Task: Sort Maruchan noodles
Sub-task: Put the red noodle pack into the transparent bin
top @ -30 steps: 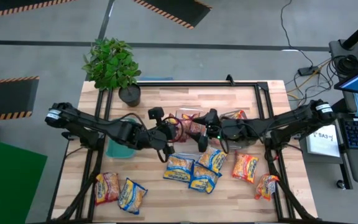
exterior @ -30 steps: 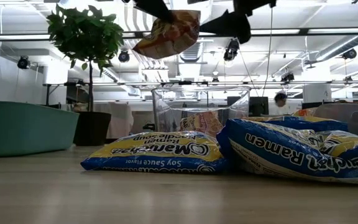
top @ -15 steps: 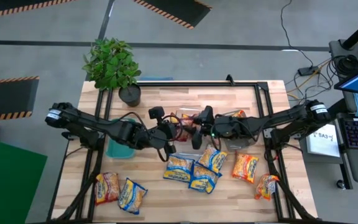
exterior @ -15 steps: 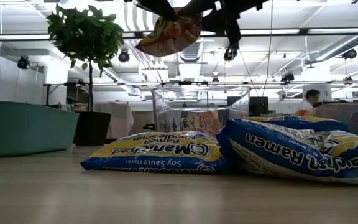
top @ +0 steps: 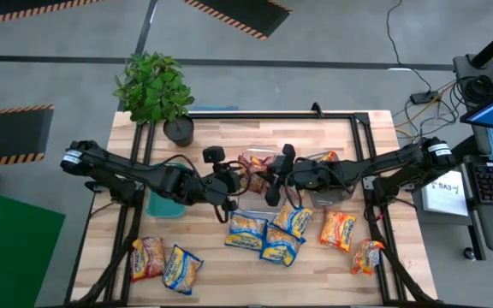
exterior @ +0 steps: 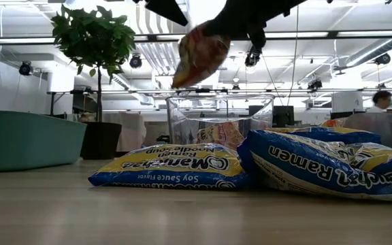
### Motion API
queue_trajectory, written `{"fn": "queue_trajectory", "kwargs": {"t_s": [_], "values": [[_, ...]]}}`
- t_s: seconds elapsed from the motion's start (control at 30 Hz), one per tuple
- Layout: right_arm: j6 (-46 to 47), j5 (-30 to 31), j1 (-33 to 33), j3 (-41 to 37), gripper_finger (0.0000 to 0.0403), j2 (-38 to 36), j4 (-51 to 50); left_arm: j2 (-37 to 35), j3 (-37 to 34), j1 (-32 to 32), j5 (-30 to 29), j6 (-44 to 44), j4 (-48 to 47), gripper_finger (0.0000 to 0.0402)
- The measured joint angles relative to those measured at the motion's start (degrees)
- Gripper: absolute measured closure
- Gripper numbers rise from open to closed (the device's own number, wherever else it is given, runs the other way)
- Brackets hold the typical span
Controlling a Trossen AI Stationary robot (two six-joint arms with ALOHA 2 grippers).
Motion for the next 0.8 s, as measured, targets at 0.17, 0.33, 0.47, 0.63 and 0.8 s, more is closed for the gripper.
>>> {"fn": "queue_trajectory", "kwargs": {"t_s": [0.17, 0.33, 0.47, 0.63, 0.8], "values": [[-5.2, 3.1, -0.1, -2.2, 0.0366, 0.4, -1.8, -0.5, 0.0, 0.0, 0.3, 0.0, -1.7, 0.0303], [-6.6, 3.2, -1.5, -5.7, 0.037, 2.3, -1.4, -0.5, -1.6, 0.2, 10.9, 0.1, -1.7, 0.0304], [-7.4, 3.2, -3.2, -8.6, 0.0367, 5.1, 4.2, -0.6, -6.5, 0.2, 15.6, 1.1, 4.2, 0.0311], [-11.1, 4.7, -4.7, -9.2, 0.0366, 9.5, 8.4, -0.5, -13.4, 0.7, 15.6, 0.8, 13.7, 0.032], [-11.1, 4.9, -5.4, -9.3, 0.0364, 12.8, 8.6, -0.4, -18.6, 1.2, 15.6, -0.3, 23.4, 0.0328]]}}
